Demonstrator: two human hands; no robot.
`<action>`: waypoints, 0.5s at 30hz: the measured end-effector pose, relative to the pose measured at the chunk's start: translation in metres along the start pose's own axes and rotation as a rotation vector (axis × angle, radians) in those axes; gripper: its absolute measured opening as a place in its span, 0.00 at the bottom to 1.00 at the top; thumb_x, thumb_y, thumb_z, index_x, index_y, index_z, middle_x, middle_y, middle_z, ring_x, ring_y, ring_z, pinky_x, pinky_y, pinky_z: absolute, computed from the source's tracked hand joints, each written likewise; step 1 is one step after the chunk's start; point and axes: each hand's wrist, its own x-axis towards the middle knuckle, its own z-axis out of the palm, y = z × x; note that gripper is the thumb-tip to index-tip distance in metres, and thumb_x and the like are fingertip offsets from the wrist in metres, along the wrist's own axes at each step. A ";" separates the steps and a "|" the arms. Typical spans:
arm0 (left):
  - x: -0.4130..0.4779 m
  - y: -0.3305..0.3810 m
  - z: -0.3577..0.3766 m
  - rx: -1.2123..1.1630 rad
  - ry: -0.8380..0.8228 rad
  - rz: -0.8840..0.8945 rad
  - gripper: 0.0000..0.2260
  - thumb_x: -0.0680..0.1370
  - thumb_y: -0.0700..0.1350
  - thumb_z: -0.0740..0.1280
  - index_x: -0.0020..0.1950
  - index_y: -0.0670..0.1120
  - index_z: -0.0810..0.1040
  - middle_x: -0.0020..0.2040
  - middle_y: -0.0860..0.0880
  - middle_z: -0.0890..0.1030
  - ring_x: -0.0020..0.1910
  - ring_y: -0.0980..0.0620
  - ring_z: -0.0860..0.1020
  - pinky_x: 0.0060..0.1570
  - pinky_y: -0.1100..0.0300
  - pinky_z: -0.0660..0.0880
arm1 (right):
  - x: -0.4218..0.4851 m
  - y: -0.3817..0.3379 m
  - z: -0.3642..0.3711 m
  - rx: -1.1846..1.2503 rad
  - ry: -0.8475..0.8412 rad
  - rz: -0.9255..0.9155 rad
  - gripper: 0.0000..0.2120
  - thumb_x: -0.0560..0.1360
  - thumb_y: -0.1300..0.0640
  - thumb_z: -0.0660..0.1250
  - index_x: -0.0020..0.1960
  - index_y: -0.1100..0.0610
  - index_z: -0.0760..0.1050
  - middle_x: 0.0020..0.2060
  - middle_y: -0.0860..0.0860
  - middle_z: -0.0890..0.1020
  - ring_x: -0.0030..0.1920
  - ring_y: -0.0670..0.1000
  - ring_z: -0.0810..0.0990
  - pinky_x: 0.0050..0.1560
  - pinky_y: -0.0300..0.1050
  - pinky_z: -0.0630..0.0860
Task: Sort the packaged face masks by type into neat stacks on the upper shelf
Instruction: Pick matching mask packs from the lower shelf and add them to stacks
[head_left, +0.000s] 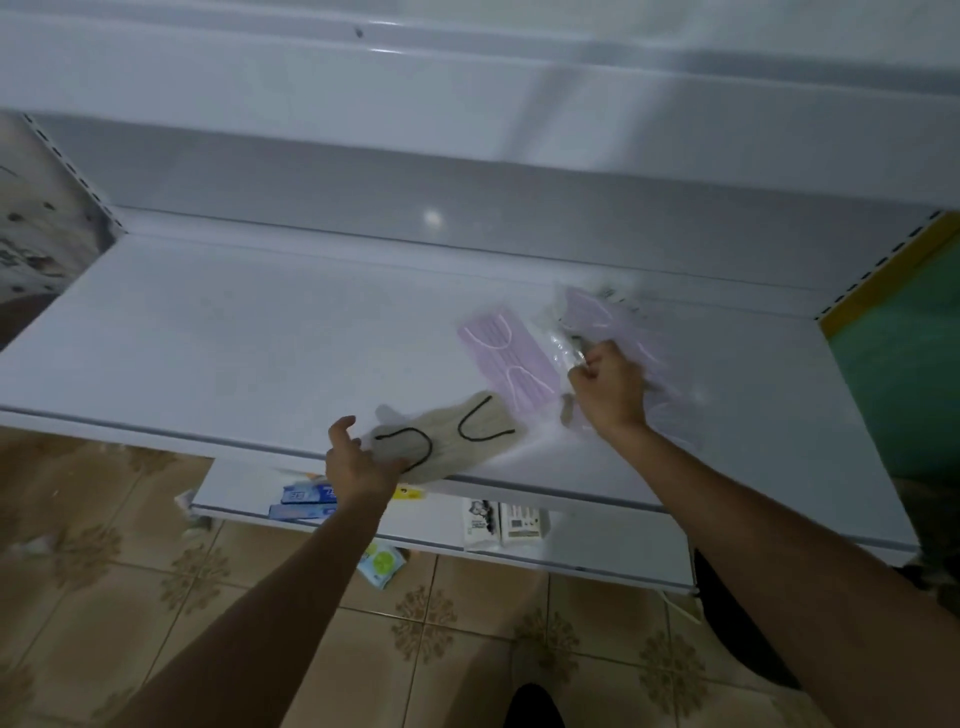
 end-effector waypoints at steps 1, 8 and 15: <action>0.002 0.000 -0.005 -0.052 0.012 -0.034 0.35 0.67 0.33 0.75 0.69 0.46 0.64 0.65 0.39 0.70 0.59 0.42 0.74 0.55 0.54 0.73 | 0.004 -0.006 -0.003 0.019 0.015 0.002 0.07 0.73 0.65 0.63 0.49 0.68 0.72 0.43 0.64 0.81 0.46 0.61 0.79 0.39 0.46 0.68; 0.012 -0.001 -0.017 -0.210 -0.020 -0.077 0.15 0.68 0.33 0.74 0.50 0.45 0.78 0.51 0.41 0.79 0.48 0.45 0.77 0.44 0.59 0.75 | -0.029 -0.049 0.050 -0.055 -0.216 -0.223 0.08 0.76 0.63 0.61 0.53 0.66 0.72 0.46 0.64 0.80 0.48 0.64 0.78 0.46 0.53 0.71; 0.017 0.007 -0.006 -0.194 -0.076 -0.151 0.20 0.71 0.53 0.72 0.56 0.42 0.77 0.53 0.42 0.79 0.53 0.44 0.77 0.53 0.52 0.75 | -0.081 -0.045 0.093 -0.039 -0.693 -0.413 0.17 0.76 0.63 0.60 0.65 0.61 0.70 0.60 0.58 0.76 0.62 0.56 0.73 0.58 0.42 0.68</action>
